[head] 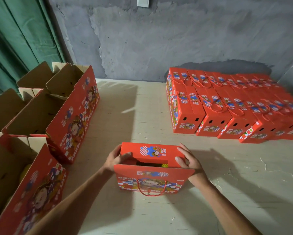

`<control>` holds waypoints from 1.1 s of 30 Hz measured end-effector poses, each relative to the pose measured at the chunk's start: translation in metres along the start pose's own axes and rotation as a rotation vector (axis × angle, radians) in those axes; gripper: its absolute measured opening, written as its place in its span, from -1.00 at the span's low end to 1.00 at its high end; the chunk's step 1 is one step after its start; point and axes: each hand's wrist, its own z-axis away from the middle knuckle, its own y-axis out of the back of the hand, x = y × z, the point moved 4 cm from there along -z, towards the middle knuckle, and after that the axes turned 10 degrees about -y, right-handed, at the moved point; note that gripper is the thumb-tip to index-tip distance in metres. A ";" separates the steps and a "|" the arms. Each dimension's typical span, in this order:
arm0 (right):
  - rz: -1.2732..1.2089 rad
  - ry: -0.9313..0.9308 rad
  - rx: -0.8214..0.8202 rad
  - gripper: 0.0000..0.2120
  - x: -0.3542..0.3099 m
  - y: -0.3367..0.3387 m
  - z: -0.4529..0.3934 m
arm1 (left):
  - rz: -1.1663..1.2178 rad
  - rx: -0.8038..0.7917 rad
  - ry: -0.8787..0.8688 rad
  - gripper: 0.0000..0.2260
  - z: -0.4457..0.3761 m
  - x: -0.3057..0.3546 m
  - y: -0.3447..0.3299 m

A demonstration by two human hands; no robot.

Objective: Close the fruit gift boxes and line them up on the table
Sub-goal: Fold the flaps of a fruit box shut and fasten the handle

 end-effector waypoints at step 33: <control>-0.279 -0.266 0.098 -0.48 0.000 -0.001 0.020 | -1.620 -1.306 -0.702 -0.59 -0.017 0.062 -0.042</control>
